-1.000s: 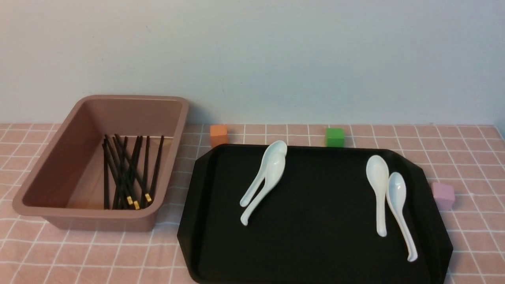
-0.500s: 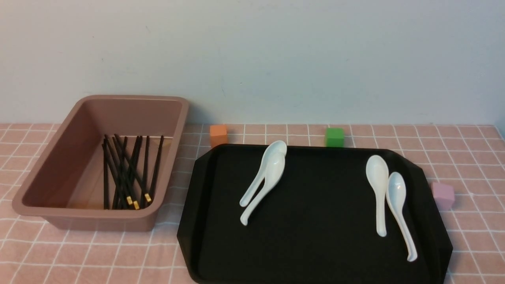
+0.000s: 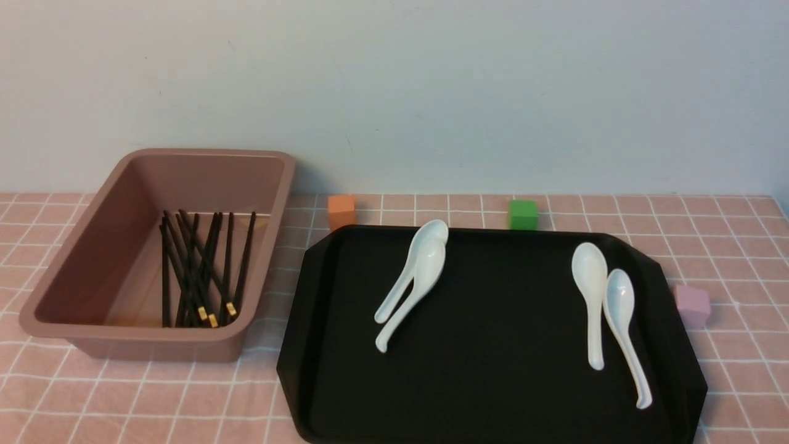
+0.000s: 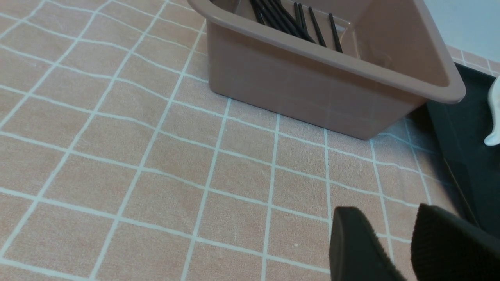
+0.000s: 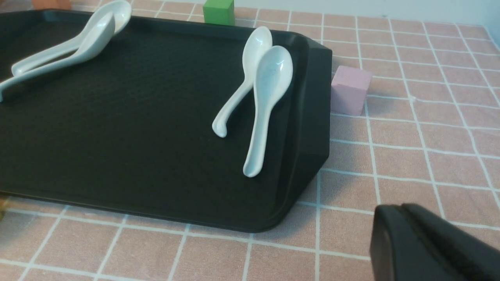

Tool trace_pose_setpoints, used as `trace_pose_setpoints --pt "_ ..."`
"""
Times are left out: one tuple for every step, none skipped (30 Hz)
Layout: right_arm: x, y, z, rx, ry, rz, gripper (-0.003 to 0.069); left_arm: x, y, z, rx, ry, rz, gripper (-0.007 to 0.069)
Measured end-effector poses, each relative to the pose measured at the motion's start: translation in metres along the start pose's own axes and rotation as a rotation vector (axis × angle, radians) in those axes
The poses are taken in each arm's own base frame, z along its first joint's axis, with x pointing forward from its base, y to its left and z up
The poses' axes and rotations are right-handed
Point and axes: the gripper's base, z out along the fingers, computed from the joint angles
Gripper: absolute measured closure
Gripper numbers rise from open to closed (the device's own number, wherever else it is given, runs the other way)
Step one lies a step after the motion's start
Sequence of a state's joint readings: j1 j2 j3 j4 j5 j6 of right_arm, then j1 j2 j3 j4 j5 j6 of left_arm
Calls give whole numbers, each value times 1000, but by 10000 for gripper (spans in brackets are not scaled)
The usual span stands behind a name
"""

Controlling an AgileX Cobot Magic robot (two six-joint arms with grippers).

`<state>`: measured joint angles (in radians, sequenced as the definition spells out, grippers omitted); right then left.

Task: On pink tablecloth take chopsticks from black tray and put them in box.

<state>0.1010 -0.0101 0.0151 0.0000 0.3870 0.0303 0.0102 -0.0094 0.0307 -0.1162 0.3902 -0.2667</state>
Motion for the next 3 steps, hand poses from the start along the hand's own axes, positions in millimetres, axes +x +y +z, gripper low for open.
trace_pose_setpoints --pt "0 0 0 0 0 0 627 0 0 0 0 0 0 386" --pt "0 0 0 0 0 0 627 0 0 0 0 0 0 386" --pt "0 0 0 0 0 0 626 0 0 0 0 0 0 386"
